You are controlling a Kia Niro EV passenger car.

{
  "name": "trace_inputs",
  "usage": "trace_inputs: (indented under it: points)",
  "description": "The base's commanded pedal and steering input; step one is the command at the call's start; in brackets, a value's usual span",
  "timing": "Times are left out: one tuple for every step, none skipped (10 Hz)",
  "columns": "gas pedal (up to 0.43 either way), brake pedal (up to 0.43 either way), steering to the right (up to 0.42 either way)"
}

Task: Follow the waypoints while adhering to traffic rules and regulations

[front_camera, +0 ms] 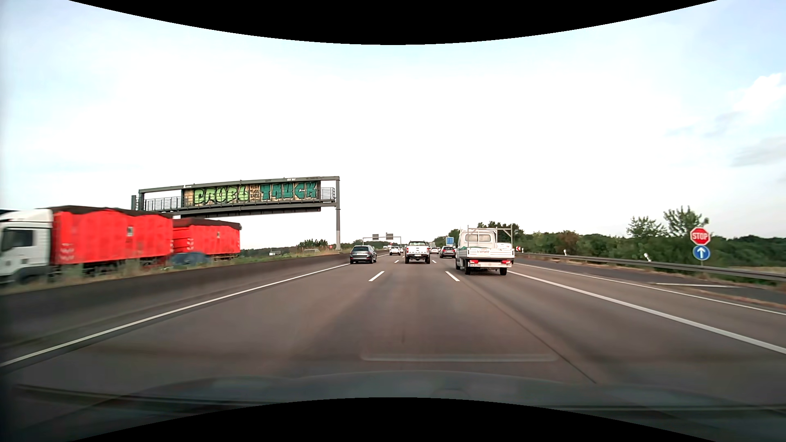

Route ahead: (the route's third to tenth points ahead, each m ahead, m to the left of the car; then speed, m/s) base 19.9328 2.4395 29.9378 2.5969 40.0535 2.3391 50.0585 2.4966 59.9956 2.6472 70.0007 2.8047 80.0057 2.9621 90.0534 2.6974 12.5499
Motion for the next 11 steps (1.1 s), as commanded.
trace_inputs:
  points:
    - [0.157,0.0,-0.004]
    - [0.157,0.0,-0.005]
    - [0.157,0.0,-0.005]
    - [0.157,0.0,-0.005]
    - [0.157,0.0,-0.005]
    - [0.157,0.0,-0.005]
    - [0.157,0.0,-0.005]
    - [0.157,0.0,-0.005]
    - [0.157,0.0,-0.005]
    - [0.157,0.0,-0.005]
    - [0.157,0.0,-0.005]
